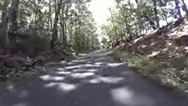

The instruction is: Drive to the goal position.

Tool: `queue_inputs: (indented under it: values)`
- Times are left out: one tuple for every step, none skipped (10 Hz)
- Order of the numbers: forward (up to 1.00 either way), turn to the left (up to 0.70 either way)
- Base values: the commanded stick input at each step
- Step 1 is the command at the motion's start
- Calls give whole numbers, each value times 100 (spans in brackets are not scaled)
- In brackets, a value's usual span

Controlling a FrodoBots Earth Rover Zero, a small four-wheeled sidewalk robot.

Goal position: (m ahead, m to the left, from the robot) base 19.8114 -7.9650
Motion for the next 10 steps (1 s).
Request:
queue_inputs:
  values:
    - [45, -12]
    - [45, -27]
    - [45, -27]
    - [45, -25]
    - [45, -13]
    - [45, -2]
    - [45, 0]
    - [45, 0]
    - [45, 0]
    - [45, 0]
